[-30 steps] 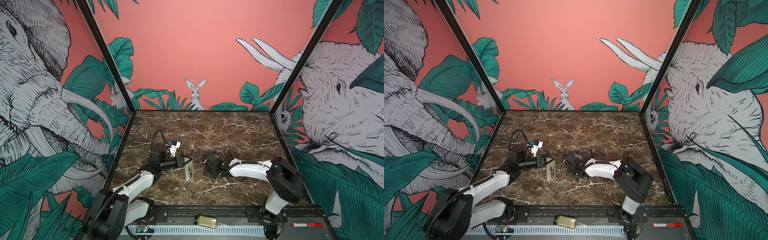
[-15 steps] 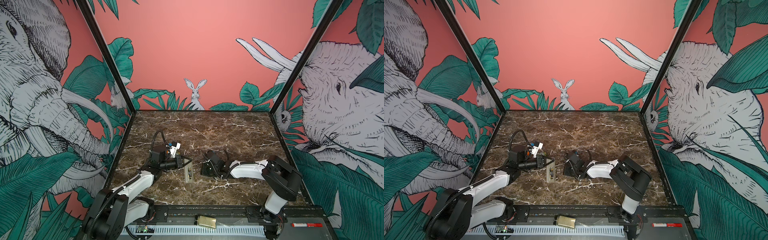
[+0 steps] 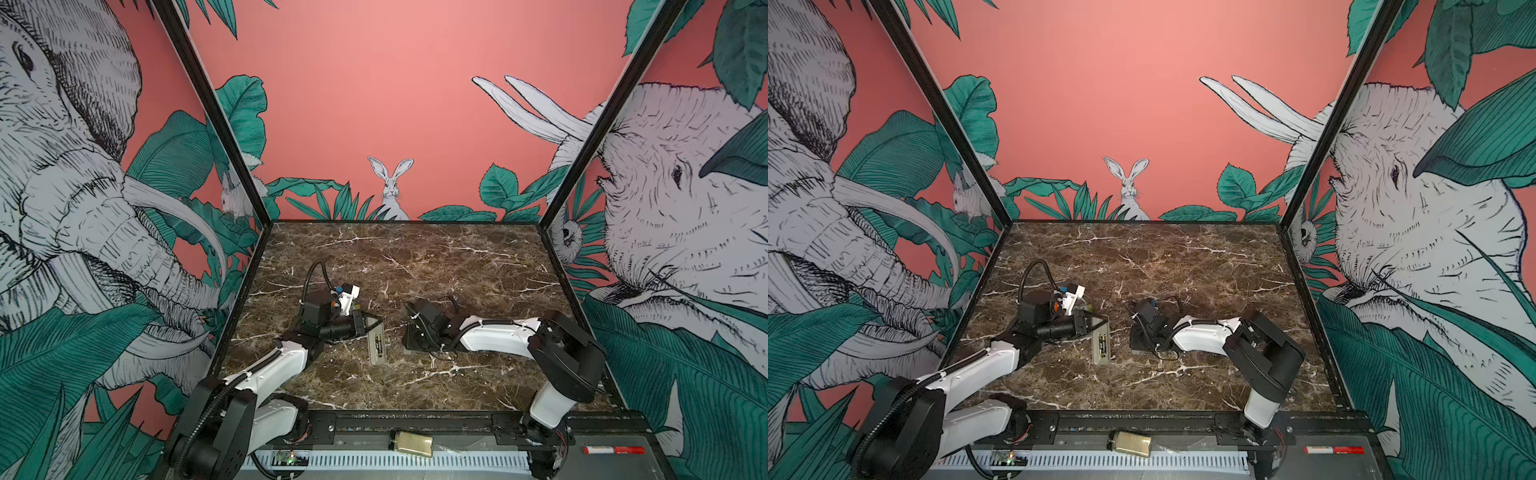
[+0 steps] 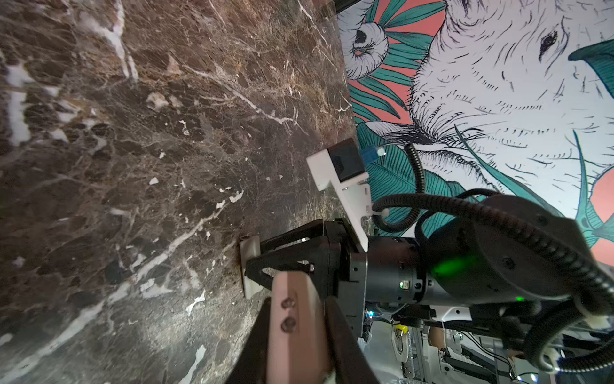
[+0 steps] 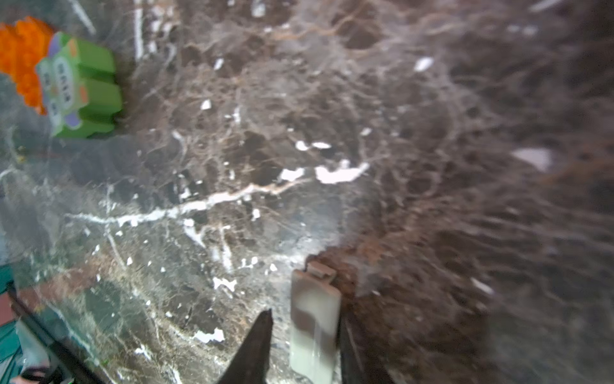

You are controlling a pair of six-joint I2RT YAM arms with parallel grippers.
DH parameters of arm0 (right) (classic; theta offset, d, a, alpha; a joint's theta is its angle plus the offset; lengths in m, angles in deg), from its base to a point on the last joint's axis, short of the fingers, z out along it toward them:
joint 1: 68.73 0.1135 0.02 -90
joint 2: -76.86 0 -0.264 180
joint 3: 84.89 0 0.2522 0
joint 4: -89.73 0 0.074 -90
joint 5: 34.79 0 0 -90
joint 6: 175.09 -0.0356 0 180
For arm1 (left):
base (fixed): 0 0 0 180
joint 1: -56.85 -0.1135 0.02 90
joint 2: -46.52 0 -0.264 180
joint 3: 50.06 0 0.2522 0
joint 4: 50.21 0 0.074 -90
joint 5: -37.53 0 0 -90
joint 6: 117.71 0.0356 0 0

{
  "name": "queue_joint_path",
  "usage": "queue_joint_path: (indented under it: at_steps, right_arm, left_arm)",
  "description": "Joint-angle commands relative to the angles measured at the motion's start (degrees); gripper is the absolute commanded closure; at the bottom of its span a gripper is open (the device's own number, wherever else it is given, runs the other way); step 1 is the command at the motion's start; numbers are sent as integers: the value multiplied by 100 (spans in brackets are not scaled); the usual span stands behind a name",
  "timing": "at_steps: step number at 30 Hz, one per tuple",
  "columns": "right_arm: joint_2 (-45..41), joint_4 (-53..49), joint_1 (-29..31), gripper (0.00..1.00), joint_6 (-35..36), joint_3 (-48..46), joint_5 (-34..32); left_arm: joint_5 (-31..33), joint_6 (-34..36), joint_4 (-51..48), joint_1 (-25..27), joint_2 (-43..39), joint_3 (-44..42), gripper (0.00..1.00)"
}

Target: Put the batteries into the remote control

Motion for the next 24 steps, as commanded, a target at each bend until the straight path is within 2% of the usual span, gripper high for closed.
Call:
queue_joint_path:
  at_steps: [1, 6, 12, 18, 24]
  right_arm:
    - [-52, -1067, -32, 56, 146, 167, -382]
    - [188, -2086, -11, 49, 366, 944, -538]
    - [486, -2931, 16, 42, 128, 1852, -603]
    - [889, -3814, 29, 41, -91, 2653, -729]
    - [1319, -4319, 82, 41, -169, 3194, -781]
  left_arm:
    - [-1, 12, 78, -37, -157, 54, 100]
    - [-5, 11, 76, -36, -171, 45, 100]
    - [7, 25, 117, -40, -254, -94, 100]
    - [12, 60, 122, -36, -335, -207, 100]
    - [110, 333, -404, -46, -574, -131, 100]
